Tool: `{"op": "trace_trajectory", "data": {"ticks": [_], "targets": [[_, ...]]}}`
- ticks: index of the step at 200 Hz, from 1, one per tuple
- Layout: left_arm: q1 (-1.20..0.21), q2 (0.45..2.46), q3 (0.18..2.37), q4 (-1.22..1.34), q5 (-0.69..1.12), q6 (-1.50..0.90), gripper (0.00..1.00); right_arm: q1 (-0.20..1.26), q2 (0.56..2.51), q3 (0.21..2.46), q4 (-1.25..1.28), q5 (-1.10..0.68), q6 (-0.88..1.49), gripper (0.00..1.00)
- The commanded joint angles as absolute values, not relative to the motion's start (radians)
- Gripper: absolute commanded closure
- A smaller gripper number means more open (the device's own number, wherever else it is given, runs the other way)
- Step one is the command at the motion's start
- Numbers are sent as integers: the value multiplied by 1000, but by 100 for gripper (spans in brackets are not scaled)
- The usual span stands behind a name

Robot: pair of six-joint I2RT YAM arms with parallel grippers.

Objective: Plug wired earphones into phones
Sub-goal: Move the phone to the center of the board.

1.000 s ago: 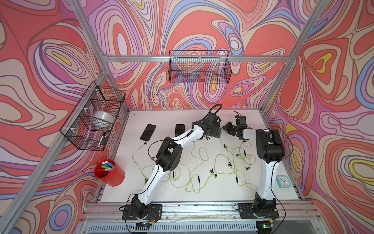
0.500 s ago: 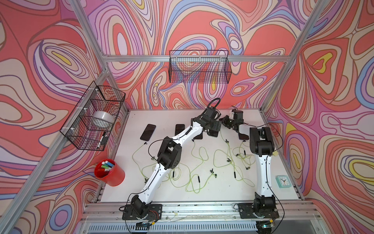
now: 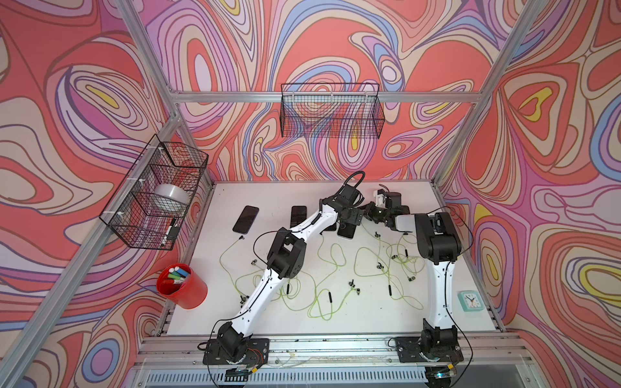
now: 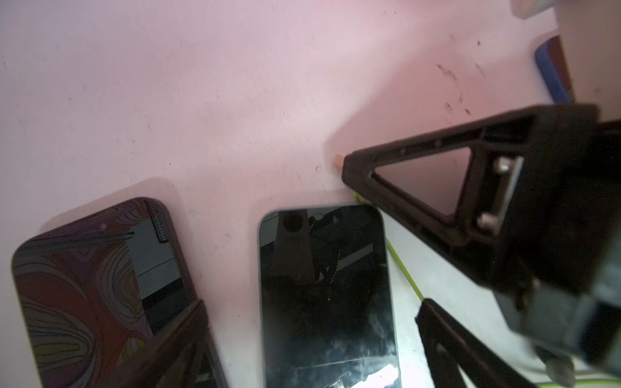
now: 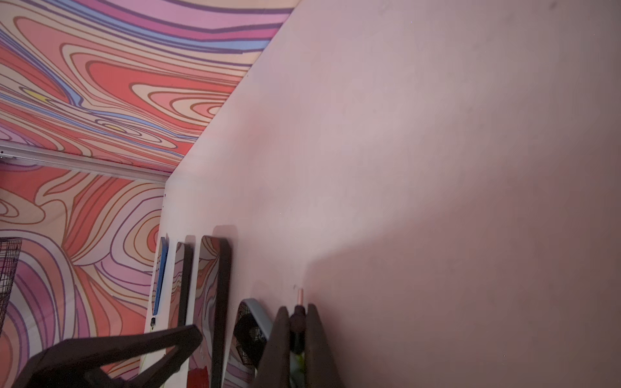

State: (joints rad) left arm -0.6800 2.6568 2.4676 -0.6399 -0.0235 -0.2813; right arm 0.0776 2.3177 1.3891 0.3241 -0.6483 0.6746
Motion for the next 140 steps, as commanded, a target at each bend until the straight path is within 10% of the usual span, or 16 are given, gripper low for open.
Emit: {"op": "trace_trajectory", "data": {"ticks": [1,140], "targets": [[-678,2700,2520,-736,-40,-218,0,95,2285,1273,273,-659,706,97],[-696,2671,2447,-943,28,-69,1,51,1666,1109,-67,-279,549,93]]}}
